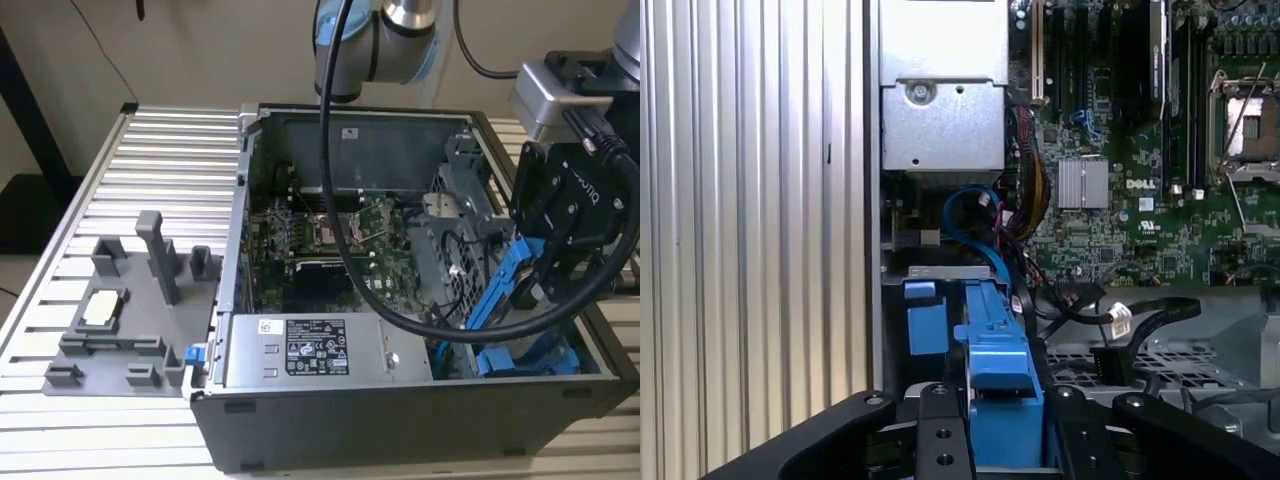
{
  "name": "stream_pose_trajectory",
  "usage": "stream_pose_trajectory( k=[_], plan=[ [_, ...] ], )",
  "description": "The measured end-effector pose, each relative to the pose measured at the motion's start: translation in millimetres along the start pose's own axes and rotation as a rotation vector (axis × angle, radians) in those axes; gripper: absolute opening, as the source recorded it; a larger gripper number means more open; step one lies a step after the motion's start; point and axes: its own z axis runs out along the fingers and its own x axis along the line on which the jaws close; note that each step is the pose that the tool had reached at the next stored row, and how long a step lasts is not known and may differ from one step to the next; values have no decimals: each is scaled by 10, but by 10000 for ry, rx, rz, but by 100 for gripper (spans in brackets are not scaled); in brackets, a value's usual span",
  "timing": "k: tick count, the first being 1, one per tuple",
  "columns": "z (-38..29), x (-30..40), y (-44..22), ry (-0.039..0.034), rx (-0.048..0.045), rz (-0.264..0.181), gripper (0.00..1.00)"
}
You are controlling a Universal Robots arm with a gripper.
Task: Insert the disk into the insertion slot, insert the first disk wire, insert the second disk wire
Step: 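Insert the disk into the insertion slot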
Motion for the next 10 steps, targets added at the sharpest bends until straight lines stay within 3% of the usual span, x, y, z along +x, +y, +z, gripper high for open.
stream_pose_trajectory(
  k=[4, 5, 10],
  plan=[
    [-1, -1, 6, 8, 0, -2, 35],
    [0, -1, 8, 7, 0, -1, 41],
    [-32, -5, 11, 7, 10, -18, 41]
  ],
)
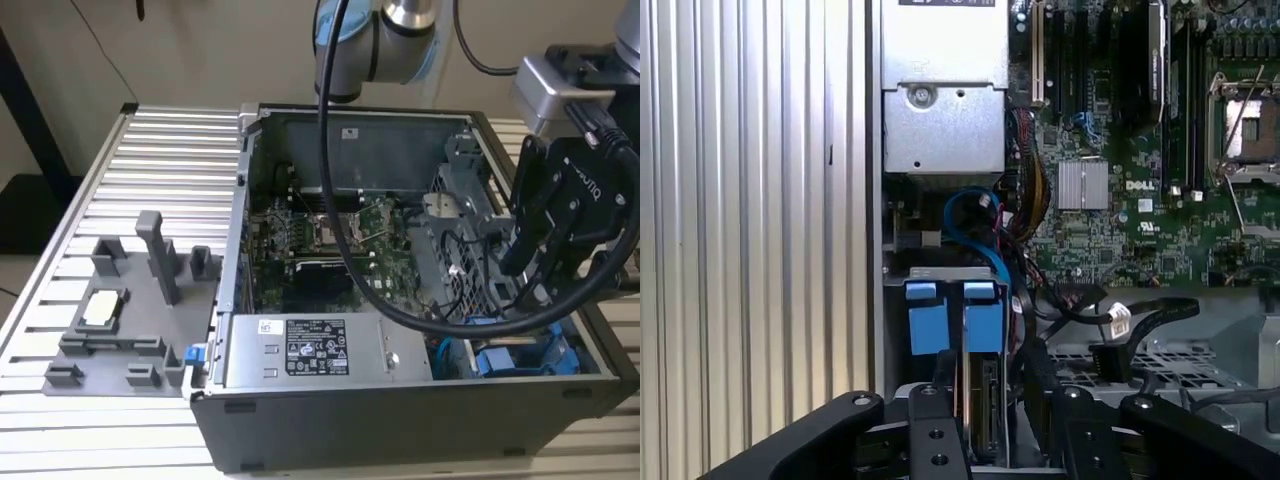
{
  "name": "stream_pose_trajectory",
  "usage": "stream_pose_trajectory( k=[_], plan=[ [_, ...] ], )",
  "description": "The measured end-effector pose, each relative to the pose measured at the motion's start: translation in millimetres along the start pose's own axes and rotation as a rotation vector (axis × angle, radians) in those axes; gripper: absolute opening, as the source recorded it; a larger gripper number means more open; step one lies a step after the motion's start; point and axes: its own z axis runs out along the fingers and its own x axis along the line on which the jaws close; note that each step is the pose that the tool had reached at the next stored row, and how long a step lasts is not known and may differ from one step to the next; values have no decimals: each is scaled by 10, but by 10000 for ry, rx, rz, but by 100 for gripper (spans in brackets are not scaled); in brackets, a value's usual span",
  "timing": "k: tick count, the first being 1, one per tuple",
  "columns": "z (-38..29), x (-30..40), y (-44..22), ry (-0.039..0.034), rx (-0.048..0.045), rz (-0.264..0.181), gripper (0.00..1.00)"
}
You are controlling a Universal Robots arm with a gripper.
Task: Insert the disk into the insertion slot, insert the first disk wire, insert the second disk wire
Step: 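Insert the disk into the insertion slot, then insert the first disk wire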
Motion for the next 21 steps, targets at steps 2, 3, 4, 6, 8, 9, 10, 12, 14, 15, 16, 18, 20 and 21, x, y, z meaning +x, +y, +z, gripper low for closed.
stream_pose_trajectory(
  k=[2, 3, 4, 6, 8, 9, 10, 12, 14, 15, 16, 18, 20, 21],
  plan=[
    [-18, -14, 4, 1, 50, -18, 41],
    [-34, -25, 5, 1, 66, -28, 41],
    [-58, -35, 6, 4, 78, -32, 41],
    [-118, -54, 10, 2, 100, -33, 41],
    [-143, -68, 12, 1, 145, -33, 41],
    [-142, -68, 11, -2, 176, -36, 41],
    [-143, -70, 12, 1, 212, -43, 41],
    [-142, -71, 12, -18, 450, -84, 41],
    [-142, -72, 11, -74, 720, -124, 41],
    [-142, -73, 11, -123, 862, -150, 41],
    [-143, -74, 12, -166, 986, -173, 41],
    [-141, -77, 11, -241, 1252, -247, 41],
    [-135, -80, 10, -259, 1365, -345, 41],
    [-132, -81, 10, -263, 1392, -395, 41]
  ],
)
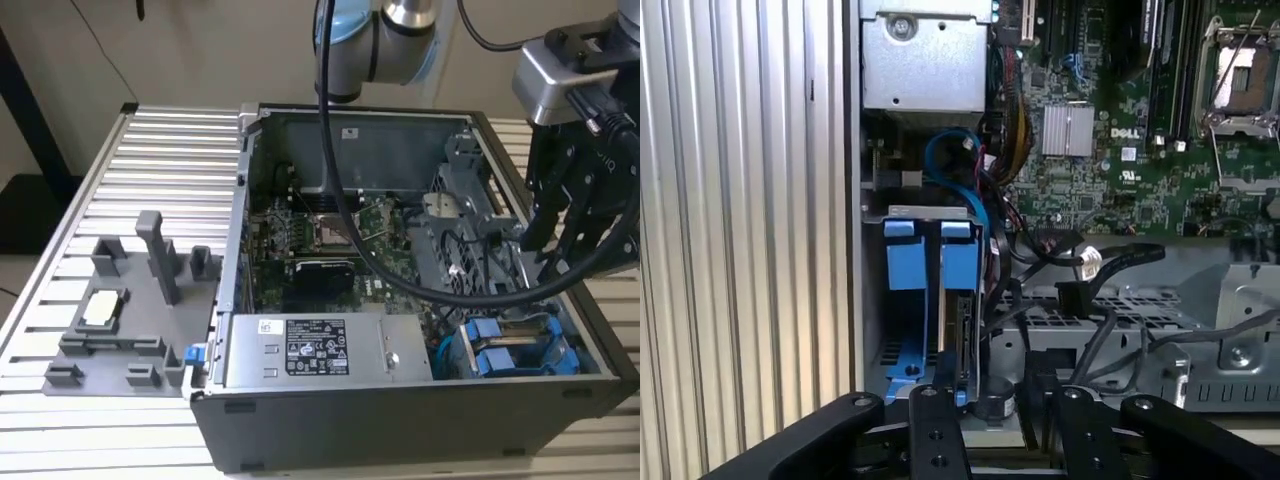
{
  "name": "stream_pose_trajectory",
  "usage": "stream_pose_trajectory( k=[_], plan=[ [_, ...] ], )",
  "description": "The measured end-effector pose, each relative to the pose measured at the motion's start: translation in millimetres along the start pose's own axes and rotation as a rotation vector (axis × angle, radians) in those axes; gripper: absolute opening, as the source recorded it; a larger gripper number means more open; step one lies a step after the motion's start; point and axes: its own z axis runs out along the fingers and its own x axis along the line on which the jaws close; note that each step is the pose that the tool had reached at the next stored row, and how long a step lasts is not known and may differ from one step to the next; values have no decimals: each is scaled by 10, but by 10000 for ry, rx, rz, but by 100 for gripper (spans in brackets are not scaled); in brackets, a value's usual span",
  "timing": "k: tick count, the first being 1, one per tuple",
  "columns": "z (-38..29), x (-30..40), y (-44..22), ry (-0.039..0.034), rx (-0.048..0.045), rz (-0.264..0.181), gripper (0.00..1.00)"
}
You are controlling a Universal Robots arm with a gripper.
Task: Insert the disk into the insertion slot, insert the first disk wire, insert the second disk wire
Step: 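Insert the first disk wire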
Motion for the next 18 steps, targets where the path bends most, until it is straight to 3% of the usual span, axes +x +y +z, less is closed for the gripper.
stream_pose_trajectory(
  k=[9, 18],
  plan=[
    [16, -5, -101, -55, 4, -297, 41],
    [-24, -29, -145, -91, -91, -618, 41]
  ],
)
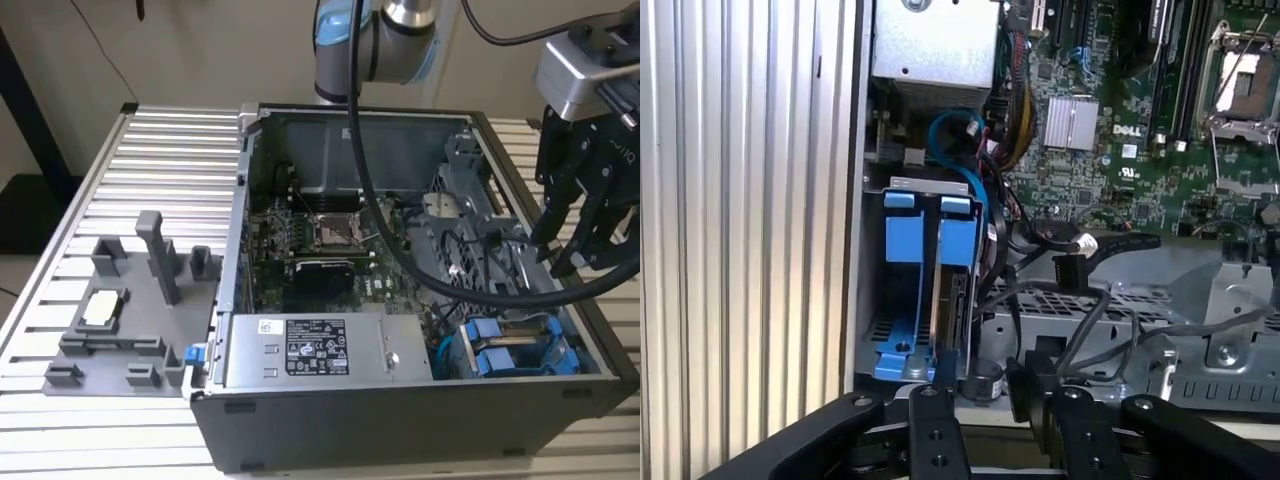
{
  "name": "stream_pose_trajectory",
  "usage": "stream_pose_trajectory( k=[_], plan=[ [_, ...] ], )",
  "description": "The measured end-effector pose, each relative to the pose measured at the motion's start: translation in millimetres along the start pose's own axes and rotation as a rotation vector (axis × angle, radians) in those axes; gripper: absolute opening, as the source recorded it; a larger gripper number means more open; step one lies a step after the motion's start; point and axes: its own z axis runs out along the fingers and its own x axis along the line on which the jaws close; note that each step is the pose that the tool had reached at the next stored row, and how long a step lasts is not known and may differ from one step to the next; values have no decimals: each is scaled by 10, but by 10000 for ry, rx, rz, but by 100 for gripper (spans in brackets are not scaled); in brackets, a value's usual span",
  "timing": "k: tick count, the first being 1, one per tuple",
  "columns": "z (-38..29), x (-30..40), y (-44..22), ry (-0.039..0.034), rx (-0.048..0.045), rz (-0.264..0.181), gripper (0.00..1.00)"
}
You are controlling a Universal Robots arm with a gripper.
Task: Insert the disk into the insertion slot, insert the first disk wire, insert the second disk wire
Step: 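Insert the first disk wire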
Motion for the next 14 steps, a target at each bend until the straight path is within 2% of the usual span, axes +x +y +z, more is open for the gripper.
stream_pose_trajectory(
  k=[14],
  plan=[
    [55, -43, -81, -61, -29, -557, 41]
  ],
)
